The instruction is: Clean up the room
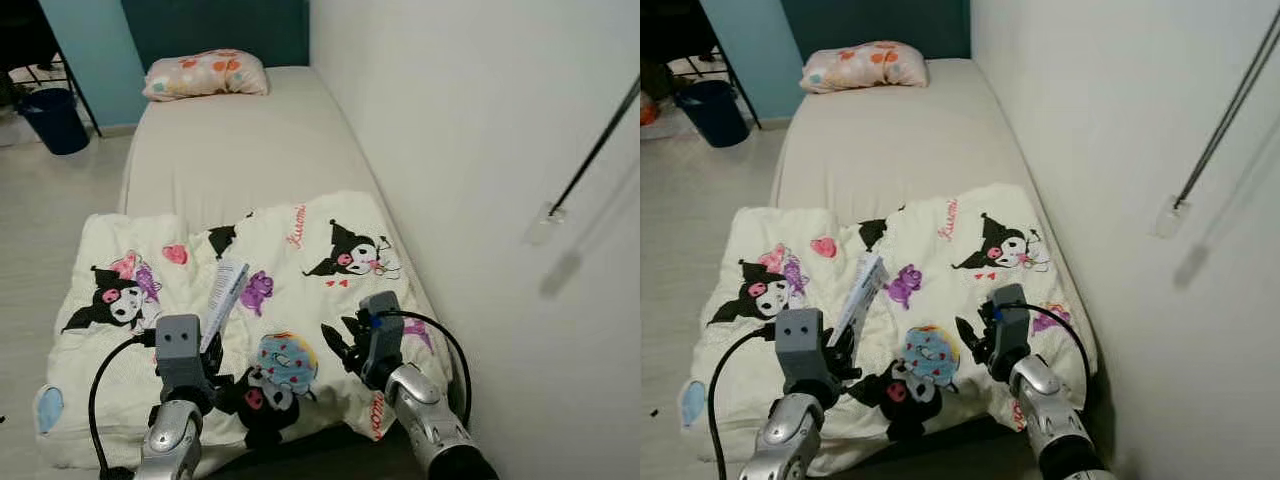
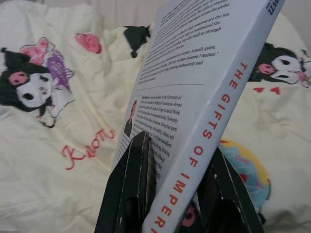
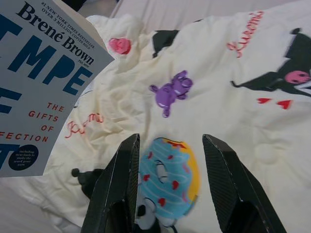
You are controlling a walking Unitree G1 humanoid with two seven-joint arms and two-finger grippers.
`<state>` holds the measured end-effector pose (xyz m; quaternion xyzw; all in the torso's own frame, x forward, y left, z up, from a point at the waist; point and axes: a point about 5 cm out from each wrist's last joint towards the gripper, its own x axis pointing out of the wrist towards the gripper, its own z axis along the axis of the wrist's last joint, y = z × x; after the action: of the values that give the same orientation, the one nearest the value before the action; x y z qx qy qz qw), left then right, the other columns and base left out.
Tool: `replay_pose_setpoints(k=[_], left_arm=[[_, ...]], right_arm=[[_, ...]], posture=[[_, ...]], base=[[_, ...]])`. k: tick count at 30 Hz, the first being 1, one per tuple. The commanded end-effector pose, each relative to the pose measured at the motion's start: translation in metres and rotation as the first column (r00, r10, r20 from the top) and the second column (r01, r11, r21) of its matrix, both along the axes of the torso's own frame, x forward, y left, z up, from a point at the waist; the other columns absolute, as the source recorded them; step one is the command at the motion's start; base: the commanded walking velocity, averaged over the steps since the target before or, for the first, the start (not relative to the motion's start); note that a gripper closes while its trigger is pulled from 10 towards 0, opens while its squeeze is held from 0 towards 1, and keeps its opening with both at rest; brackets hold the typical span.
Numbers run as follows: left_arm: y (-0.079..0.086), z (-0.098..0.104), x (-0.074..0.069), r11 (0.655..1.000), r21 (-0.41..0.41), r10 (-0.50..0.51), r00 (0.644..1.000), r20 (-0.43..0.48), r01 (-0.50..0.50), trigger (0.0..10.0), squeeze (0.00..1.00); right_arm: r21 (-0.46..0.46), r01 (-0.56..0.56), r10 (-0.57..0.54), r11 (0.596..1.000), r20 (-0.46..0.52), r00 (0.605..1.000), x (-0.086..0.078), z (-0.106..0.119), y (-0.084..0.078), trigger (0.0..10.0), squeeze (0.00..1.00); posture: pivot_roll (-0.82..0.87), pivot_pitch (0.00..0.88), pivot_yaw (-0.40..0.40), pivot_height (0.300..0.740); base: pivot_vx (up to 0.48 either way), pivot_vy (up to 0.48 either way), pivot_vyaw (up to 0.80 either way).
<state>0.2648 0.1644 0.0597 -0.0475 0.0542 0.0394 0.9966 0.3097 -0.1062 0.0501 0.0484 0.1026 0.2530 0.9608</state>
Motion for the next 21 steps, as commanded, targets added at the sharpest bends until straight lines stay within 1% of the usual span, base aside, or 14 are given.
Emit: replay_pose_setpoints(k=[1, 4, 6, 7, 8, 12, 17, 19, 21], left_arm=[[0.0005, 0.0073, 0.0008, 1.0, 0.009, 0.006, 0.999, 0.044, -0.007, 10.0, 0.0], [0.0009, 0.0074, 0.0008, 1.0, 0.01, 0.013, 0.999, 0.045, -0.013, 10.0, 0.0], [0.0021, 0.0088, 0.001, 0.999, 0.032, 0.02, 0.998, 0.052, -0.022, 10.0, 0.0], [0.0022, 0.0095, 0.0014, 0.999, 0.036, 0.023, 0.999, 0.049, -0.025, 10.0, 0.0], [0.0026, 0.0107, 0.0018, 0.998, 0.055, 0.03, 0.998, 0.054, -0.033, 10.0, 0.0], [0.0028, 0.0123, 0.0025, 0.996, 0.085, 0.037, 0.997, 0.061, -0.042, 10.0, 0.0], [0.003, 0.0126, 0.0025, 0.996, 0.076, 0.048, 0.997, 0.067, -0.053, 10.0, 0.0], [0.0036, 0.0131, 0.002, 0.997, 0.023, 0.076, 0.994, 0.083, -0.078, 10.0, 0.0], [0.0042, 0.0128, 0.0016, 0.996, 0.005, 0.086, 0.993, 0.082, -0.086, 10.0, 0.0]], right_arm=[[0.013, -0.001, 0.001, 1.0, 0.008, 1.0, -0.0027, -0.0007, 0.0002, 10.0, 0.0], [0.018, -0.003, 0.002, 1.0, 0.01, 1.0, -0.0027, -0.0004, 0.0004, 10.0, 0.0], [0.071, 0.002, -0.001, 0.997, -0.021, 1.0, -0.0036, -0.0021, 0.0013, 10.0, 0.0], [0.068, 0.007, -0.005, 0.998, -0.021, 1.0, -0.0034, -0.0021, 0.0009, 10.0, 0.0], [0.065, 0.014, -0.013, 0.998, -0.021, 1.0, -0.0032, -0.0023, 0.0001, 10.0, 0.0], [0.056, 0.022, -0.021, 0.998, -0.017, 1.0, -0.0029, -0.002, -0.0008, 10.0, 0.0], [0.055, 0.022, -0.021, 0.998, -0.017, 1.0, -0.0028, -0.002, -0.0009, 10.0, 0.0], [0.056, 0.023, -0.022, 0.998, -0.017, 1.0, -0.0026, -0.0019, -0.0015, 10.0, 0.0], [0.057, 0.023, -0.022, 0.998, -0.016, 1.0, -0.0024, -0.0016, -0.0015, 10.0, 0.0]], posture=[[-0.01, 0.144, -0.009, 0.74], [-0.01, 0.143, -0.01, 0.74], [-0.01, 0.142, -0.01, 0.74], [0.0, 0.146, -0.01, 0.74], [0.0, 0.146, -0.01, 0.74], [0.0, 0.146, -0.01, 0.74], [0.0, 0.147, -0.011, 0.74], [0.0, 0.148, -0.012, 0.74], [0.0, 0.151, -0.013, 0.74]], base=[[0.0, 0.0, 0.8], [0.0, 0.0, 0.8], [0.0, 0.0, 0.0], [0.0, 0.0, 0.0], [0.0, -0.48, 0.0], [0.0, -0.48, 0.0], [0.0, -0.48, 0.0], [0.0, -0.142, 0.0], [0.0, 0.0, 0.0]])
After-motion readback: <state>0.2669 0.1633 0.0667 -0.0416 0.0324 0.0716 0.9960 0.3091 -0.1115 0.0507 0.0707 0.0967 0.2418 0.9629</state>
